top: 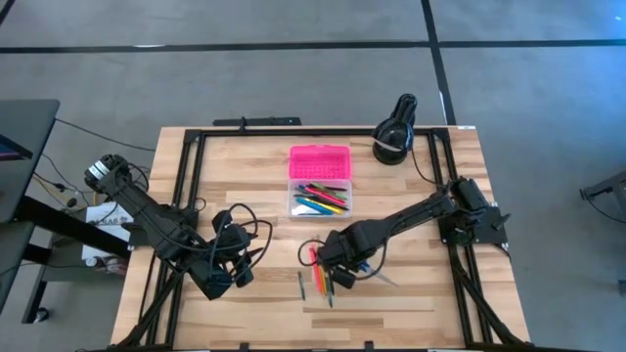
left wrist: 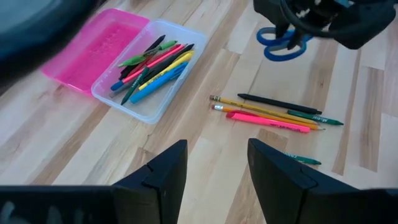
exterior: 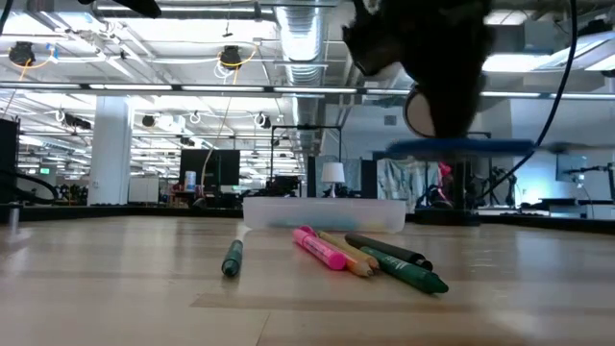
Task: Pick & place school supplies into a supply box
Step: Put the blue scissors into the pink supply box
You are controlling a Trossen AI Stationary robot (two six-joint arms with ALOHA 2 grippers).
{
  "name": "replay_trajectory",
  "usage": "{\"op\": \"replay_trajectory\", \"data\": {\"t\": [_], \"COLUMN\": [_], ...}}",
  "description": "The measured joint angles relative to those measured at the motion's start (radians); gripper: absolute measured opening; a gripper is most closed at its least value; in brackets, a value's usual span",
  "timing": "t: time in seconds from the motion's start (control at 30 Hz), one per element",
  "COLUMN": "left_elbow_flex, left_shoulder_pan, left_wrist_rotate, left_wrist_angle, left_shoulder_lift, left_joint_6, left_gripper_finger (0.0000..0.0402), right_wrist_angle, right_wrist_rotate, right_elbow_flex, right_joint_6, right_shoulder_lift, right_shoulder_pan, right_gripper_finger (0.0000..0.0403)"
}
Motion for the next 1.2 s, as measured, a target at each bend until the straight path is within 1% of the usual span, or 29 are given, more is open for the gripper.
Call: {"op": "replay_trajectory", "data": {"t": [0.17,0.3,0.5,0.63,0.8,0.97,1.07,1.2], "left_elbow_flex": [0.0,0.0,0.0,0.0,0.0,0.0,0.0,0.0], "left_shoulder_pan": [0.0,0.0,0.0,0.0,0.0,0.0,0.0,0.01], "left_wrist_rotate": [-0.013,-0.014,-0.012,-0.011,-0.012,-0.033,-0.046,-0.045], "left_wrist_angle": [0.0,0.0,0.007,0.007,0.005,-0.005,-0.019,-0.024], "left_shoulder_lift": [0.0,0.0,0.0,0.0,0.0,0.0,0.0,0.0], "left_joint_6": [0.0,-0.002,-0.025,-0.042,-0.044,-0.041,-0.045,-0.051], "left_gripper_finger": [0.0164,0.0164,0.0164,0.0164,0.0164,0.0164,0.0164,0.0164], "right_wrist_angle": [-0.01,0.019,0.093,0.153,0.223,0.313,0.367,0.413], "right_wrist_rotate": [0.056,0.096,0.096,0.091,0.085,0.081,0.059,0.057], "right_elbow_flex": [0.076,0.094,0.094,0.094,0.094,0.094,0.094,0.094], "right_joint_6": [-0.148,-0.258,-0.36,-0.409,-0.475,-0.549,-0.598,-0.66], "right_shoulder_lift": [-0.002,-0.002,-0.002,-0.002,-0.002,-0.002,-0.002,0.006], "right_shoulder_pan": [-0.076,-0.168,-0.317,-0.392,-0.45,-0.487,-0.507,-0.525], "right_gripper_finger": [0.0077,0.0077,0.0077,0.0077,0.0077,0.0077,0.0077,0.0077]}}
